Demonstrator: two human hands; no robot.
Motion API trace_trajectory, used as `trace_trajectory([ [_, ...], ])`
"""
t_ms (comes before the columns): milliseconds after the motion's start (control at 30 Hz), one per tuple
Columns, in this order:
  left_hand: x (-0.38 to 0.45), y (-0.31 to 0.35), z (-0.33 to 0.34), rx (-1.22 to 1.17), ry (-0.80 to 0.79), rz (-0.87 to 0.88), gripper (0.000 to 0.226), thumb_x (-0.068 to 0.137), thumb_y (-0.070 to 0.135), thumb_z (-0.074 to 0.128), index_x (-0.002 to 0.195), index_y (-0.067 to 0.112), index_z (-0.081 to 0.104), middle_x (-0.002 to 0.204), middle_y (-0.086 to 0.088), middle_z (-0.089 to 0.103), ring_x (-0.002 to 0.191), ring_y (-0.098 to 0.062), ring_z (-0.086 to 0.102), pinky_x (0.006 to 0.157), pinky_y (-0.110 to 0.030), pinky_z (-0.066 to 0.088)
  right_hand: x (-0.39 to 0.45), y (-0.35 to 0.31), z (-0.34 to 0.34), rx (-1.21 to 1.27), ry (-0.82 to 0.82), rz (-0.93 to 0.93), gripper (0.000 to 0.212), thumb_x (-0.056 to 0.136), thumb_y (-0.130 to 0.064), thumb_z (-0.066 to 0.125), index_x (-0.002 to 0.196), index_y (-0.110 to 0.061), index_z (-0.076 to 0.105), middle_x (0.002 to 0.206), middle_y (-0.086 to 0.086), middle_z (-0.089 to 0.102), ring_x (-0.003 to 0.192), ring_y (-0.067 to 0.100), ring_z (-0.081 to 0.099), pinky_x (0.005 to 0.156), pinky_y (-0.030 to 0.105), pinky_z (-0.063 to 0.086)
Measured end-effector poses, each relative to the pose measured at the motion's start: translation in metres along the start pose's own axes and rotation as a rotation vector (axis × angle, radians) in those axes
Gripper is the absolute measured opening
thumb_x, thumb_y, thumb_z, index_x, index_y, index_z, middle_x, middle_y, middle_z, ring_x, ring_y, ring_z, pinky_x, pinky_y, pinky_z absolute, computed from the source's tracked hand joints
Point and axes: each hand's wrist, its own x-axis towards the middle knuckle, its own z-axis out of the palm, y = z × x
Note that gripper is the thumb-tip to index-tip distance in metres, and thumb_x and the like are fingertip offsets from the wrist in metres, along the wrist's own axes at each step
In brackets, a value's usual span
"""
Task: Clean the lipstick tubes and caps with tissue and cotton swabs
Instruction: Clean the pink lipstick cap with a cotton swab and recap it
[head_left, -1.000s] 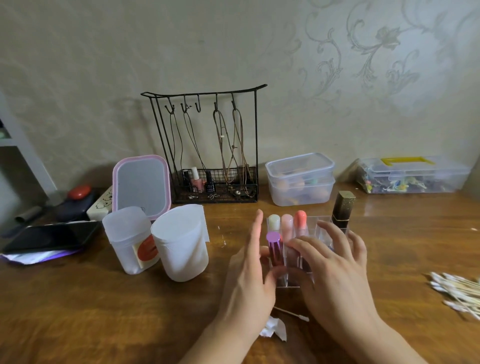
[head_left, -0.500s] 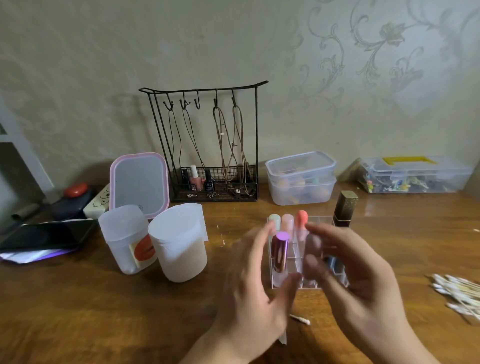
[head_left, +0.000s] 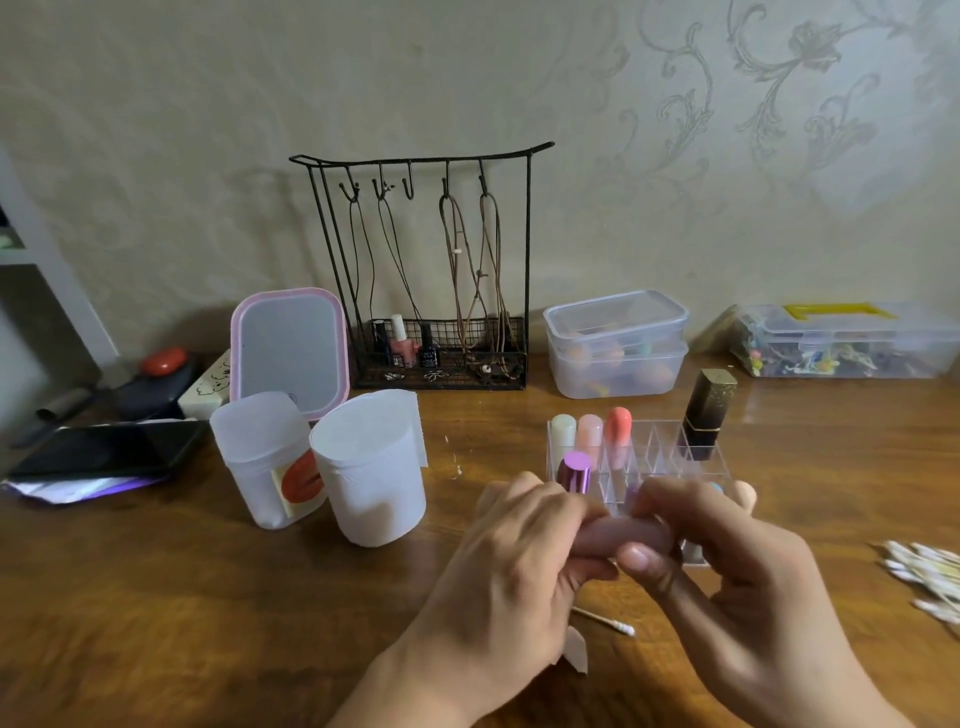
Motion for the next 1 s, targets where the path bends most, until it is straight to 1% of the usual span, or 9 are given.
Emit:
trace_trajectory([
  [133,-0.004,0.0,-0.008,-0.196,-0.113,-0.122,0.025,0.097,0.042,0.04,0.107,0.023,0.053,0.096,0.019,0.049,0.091,-0.004,0.053,0.076,-0.017,0.045,0.002,0.0,-0.002,0.0,0.011,-0.074,0.02,0.092,-0.054,0.054,0.098,-0.035,0.054,0.087,-0.015,0.067,0.073,0.01,0.065,0.069,0.052,0.051],
  [200,-0.009,-0.005,-0.012,-0.253,-0.141,-0.202,0.025,0.094,0.05,0.038,0.11,0.033,0.049,0.098,0.018,0.054,0.093,-0.002,0.056,0.075,-0.012,0.046,0.003,-0.001,-0.008,0.129,0.078,-0.09,0.013,0.092,-0.042,0.06,0.101,-0.033,0.055,0.094,-0.02,0.072,0.079,0.006,0.069,0.075,0.034,0.057],
  [267,-0.012,-0.012,-0.017,-0.256,-0.094,-0.242,0.027,0.093,0.053,0.04,0.109,0.034,0.05,0.095,0.015,0.058,0.089,-0.003,0.058,0.07,-0.011,0.046,0.005,-0.005,-0.016,0.338,0.167,0.014,0.019,0.088,-0.046,0.065,0.102,-0.034,0.059,0.094,-0.013,0.074,0.078,0.012,0.072,0.069,0.024,0.056],
  [333,-0.01,-0.017,-0.022,-0.292,0.043,-0.318,0.031,0.092,0.051,0.045,0.107,0.027,0.056,0.088,0.016,0.06,0.079,-0.004,0.059,0.063,-0.009,0.042,0.004,-0.009,-0.015,0.419,0.155,0.134,0.026,0.082,-0.05,0.071,0.098,-0.031,0.062,0.088,-0.002,0.075,0.072,0.022,0.072,0.063,0.03,0.057],
  [467,-0.005,-0.018,-0.025,-0.396,0.301,-0.516,0.023,0.089,0.042,0.056,0.103,0.025,0.063,0.087,0.013,0.067,0.085,-0.009,0.064,0.07,-0.014,0.051,-0.006,-0.008,0.004,-0.024,-0.124,0.256,0.021,0.076,-0.032,0.081,0.081,-0.034,0.06,0.073,-0.007,0.067,0.058,0.014,0.06,0.053,0.031,0.052],
  [533,-0.004,-0.014,-0.024,-0.499,0.315,-0.639,0.027,0.082,0.046,0.058,0.1,0.025,0.064,0.085,0.008,0.069,0.079,-0.008,0.064,0.069,-0.017,0.051,-0.011,-0.008,0.012,-0.333,-0.315,0.333,0.026,0.078,-0.047,0.075,0.081,-0.037,0.052,0.067,-0.013,0.062,0.065,0.008,0.061,0.061,0.027,0.053],
  [633,-0.002,-0.011,-0.022,-0.7,0.228,-0.779,0.034,0.079,0.045,0.059,0.103,0.021,0.066,0.087,0.003,0.073,0.073,-0.008,0.063,0.069,-0.021,0.05,-0.011,-0.012,0.016,-0.613,-0.485,0.387,0.031,0.084,-0.063,0.056,0.093,-0.039,0.039,0.085,-0.014,0.06,0.083,0.005,0.061,0.074,0.023,0.053],
  [900,-0.002,-0.005,-0.02,-1.027,0.182,-0.862,0.034,0.088,0.035,0.053,0.111,0.011,0.062,0.097,-0.009,0.074,0.086,-0.021,0.067,0.081,-0.039,0.047,-0.005,-0.018,0.014,-0.699,-0.489,0.358,0.027,0.09,-0.064,0.046,0.099,-0.041,0.034,0.085,-0.016,0.044,0.096,0.008,0.062,0.075,0.022,0.051],
  [1000,0.0,-0.005,-0.021,-1.204,0.228,-0.889,0.035,0.09,0.032,0.05,0.115,0.008,0.057,0.103,-0.017,0.072,0.091,-0.025,0.067,0.082,-0.039,0.044,-0.005,-0.018,0.014,-0.702,-0.393,0.304,0.026,0.087,-0.067,0.046,0.095,-0.043,0.044,0.088,-0.023,0.052,0.082,0.002,0.063,0.064,0.019,0.051],
])
